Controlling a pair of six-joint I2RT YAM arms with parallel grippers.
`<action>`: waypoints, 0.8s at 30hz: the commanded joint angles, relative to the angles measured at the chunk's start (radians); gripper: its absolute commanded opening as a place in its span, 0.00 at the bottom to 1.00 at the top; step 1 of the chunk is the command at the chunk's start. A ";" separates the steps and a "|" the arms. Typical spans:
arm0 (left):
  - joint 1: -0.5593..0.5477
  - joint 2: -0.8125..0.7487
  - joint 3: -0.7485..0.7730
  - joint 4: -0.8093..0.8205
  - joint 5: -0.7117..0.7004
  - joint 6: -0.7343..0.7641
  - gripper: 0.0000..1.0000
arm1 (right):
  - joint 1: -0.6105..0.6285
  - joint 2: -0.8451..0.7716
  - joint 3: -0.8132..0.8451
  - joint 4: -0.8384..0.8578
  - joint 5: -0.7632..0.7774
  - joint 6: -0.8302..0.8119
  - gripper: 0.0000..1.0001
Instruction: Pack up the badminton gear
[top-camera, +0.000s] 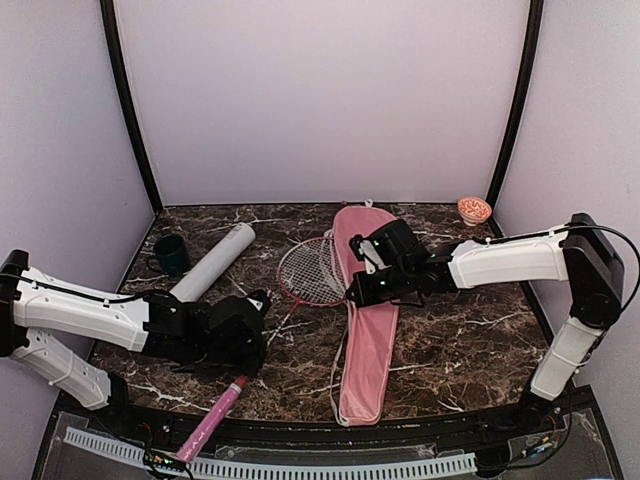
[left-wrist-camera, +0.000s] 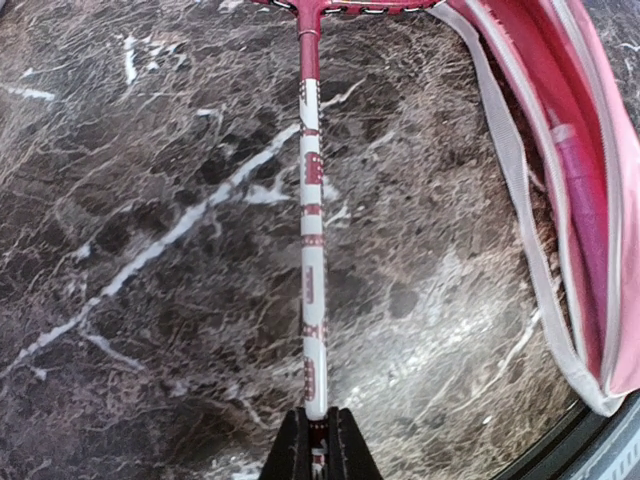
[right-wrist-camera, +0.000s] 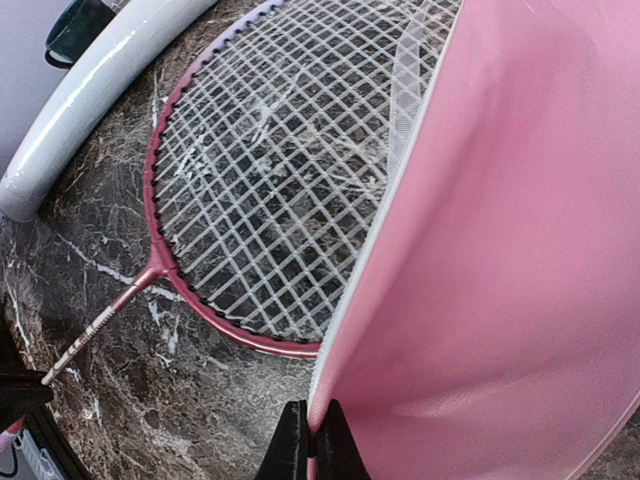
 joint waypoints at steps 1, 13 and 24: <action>-0.007 0.026 0.047 0.151 0.033 -0.007 0.00 | 0.005 0.023 0.024 0.092 -0.090 -0.024 0.00; -0.006 0.199 0.126 0.333 0.040 -0.029 0.00 | 0.043 0.041 0.054 0.094 -0.172 -0.102 0.00; 0.026 0.418 0.337 0.449 -0.025 -0.002 0.00 | 0.050 0.001 0.017 0.061 -0.208 -0.171 0.00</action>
